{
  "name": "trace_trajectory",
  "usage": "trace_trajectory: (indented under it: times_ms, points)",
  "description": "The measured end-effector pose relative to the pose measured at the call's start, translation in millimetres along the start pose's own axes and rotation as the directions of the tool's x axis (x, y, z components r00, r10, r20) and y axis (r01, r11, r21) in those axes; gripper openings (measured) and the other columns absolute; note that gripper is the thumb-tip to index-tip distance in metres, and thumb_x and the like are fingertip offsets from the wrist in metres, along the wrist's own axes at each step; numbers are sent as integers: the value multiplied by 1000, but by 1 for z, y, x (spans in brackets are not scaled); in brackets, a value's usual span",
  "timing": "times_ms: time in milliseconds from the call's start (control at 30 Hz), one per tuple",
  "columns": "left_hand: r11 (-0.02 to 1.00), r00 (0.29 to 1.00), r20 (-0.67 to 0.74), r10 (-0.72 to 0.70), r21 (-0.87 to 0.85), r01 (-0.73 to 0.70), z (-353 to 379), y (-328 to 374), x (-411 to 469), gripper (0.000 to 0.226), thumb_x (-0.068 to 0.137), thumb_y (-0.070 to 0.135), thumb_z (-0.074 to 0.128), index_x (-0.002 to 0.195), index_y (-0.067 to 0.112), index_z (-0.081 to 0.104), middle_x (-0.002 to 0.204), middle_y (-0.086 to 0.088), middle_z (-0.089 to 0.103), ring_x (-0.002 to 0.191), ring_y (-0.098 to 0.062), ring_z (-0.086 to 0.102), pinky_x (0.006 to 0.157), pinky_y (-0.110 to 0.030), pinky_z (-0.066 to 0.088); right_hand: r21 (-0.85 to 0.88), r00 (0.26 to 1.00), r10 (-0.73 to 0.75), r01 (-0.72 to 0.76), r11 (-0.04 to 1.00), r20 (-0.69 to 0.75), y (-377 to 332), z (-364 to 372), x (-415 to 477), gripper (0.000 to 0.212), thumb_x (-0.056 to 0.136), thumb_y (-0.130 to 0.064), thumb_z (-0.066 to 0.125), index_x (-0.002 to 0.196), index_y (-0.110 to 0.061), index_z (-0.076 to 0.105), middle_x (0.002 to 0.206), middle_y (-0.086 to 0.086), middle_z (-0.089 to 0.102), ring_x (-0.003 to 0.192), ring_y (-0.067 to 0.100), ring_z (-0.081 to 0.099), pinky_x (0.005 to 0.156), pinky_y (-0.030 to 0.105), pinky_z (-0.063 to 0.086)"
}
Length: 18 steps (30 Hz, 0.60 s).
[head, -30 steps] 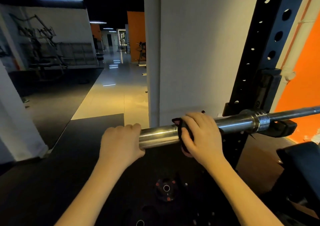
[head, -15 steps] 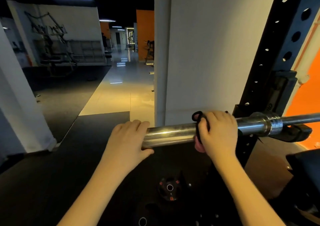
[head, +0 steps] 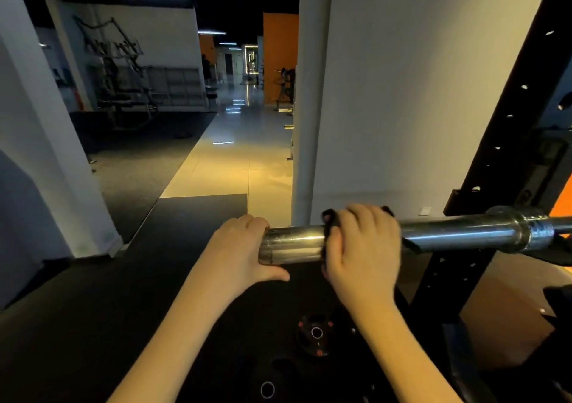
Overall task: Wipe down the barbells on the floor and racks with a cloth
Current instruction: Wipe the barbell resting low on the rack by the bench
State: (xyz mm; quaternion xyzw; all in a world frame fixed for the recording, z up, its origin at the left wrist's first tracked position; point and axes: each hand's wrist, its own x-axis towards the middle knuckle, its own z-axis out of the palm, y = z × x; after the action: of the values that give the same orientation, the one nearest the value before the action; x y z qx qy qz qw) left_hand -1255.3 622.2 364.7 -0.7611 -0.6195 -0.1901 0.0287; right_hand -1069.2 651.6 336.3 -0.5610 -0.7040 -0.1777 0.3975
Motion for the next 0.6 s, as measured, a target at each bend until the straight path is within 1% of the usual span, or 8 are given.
trace_trajectory:
  times_ms: [67, 133, 233, 300, 333, 433, 500, 600]
  points:
    - [982, 1000, -13, 18, -189, -20, -3, -4, -4, 51, 80, 58, 55, 122, 28, 51, 111, 13, 52, 100, -1, 49, 85, -19, 41, 56, 981, -183, 179, 982, 66, -9, -3, -1, 37, 91, -33, 40, 108, -12, 65, 112, 6, 64, 108, 25, 56, 94, 40, 39]
    - [905, 999, -30, -33, -425, 17, -3, -11, -11, 33, 93, 48, 41, 119, 32, 53, 109, 16, 52, 98, 4, 49, 79, -12, 38, 57, 964, -244, 239, 969, 104, 10, -9, 3, 43, 92, -40, 40, 115, -13, 63, 116, 5, 63, 108, 23, 56, 93, 37, 40]
    - [781, 987, -39, -154, -618, 97, 8, -16, -19, 23, 97, 41, 32, 112, 36, 49, 108, 17, 52, 97, 7, 50, 76, -11, 38, -7, 999, 1, -1, 1000, 45, 27, -13, -1, 46, 92, -42, 38, 113, -10, 63, 115, 8, 64, 110, 27, 56, 94, 41, 40]
    - [673, 981, -37, -192, -733, 104, 15, -14, -20, 29, 93, 47, 28, 110, 36, 49, 110, 12, 54, 97, 6, 53, 75, -8, 40, -1, 995, 102, -102, 995, 20, -1, -5, -6, 43, 91, -37, 38, 111, -9, 65, 118, 10, 63, 116, 29, 53, 99, 45, 39]
    - [619, 979, -43, -200, -780, 92, 18, -13, -20, 32, 93, 51, 26, 108, 35, 49, 110, 9, 55, 96, 7, 54, 74, -5, 40, 27, 997, 70, -71, 997, 37, -21, 1, -9, 42, 91, -36, 39, 111, -10, 65, 119, 9, 63, 118, 28, 52, 102, 46, 38]
    - [531, 980, -56, -193, -846, 56, 21, -14, -20, 47, 90, 63, 23, 113, 34, 52, 109, 10, 60, 98, 7, 57, 81, -10, 42, 120, 976, -193, 180, 976, 100, -53, 6, -15, 41, 93, -38, 41, 123, -16, 60, 129, 5, 59, 125, 24, 49, 107, 43, 35]
    - [517, 984, -42, -172, -854, 54, 23, -20, -23, 65, 78, 82, 20, 119, 42, 50, 116, 18, 59, 105, 8, 55, 88, -15, 41, 87, 950, -263, 251, 964, 169, -35, 2, -11, 45, 94, -44, 42, 128, -19, 56, 133, 4, 56, 126, 23, 48, 106, 41, 36]
    - [483, 985, -1, -173, -872, 84, 27, -25, -25, 79, 61, 98, 18, 123, 55, 43, 128, 24, 53, 120, 4, 48, 104, -27, 36, 25, 989, -80, 78, 997, 128, -18, -3, -18, 50, 93, -46, 40, 129, -16, 56, 137, 9, 51, 130, 27, 41, 110, 41, 26]
